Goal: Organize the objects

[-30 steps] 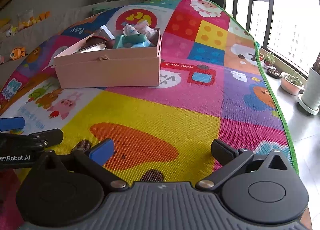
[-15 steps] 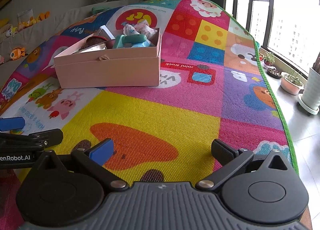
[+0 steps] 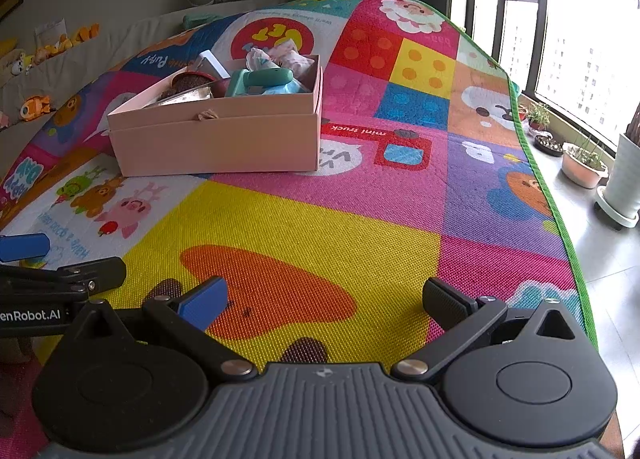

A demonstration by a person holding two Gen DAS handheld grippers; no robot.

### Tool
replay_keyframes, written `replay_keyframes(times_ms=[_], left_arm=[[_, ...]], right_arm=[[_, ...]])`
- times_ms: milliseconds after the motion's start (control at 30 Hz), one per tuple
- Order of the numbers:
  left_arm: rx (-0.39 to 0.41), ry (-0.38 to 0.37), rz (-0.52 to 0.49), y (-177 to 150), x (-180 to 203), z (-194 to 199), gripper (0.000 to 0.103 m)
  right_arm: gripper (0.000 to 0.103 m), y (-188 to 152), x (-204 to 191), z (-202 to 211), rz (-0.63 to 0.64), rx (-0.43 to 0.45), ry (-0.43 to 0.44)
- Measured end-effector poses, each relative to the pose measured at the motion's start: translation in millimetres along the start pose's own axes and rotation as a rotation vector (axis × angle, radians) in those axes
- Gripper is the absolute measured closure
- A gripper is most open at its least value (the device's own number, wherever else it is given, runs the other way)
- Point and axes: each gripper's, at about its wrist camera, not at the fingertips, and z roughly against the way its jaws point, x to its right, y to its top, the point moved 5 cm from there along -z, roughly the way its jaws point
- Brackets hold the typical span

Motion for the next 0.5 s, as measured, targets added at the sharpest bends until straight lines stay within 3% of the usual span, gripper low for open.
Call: replay_keyframes(times_ms=[500], left_arm=[[0.0, -0.001, 0.0, 0.0, -0.2, -0.2, 0.002]], right_arm=[[0.0, 0.2, -0.4, -0.5, 0.001, 0.0, 0.0]])
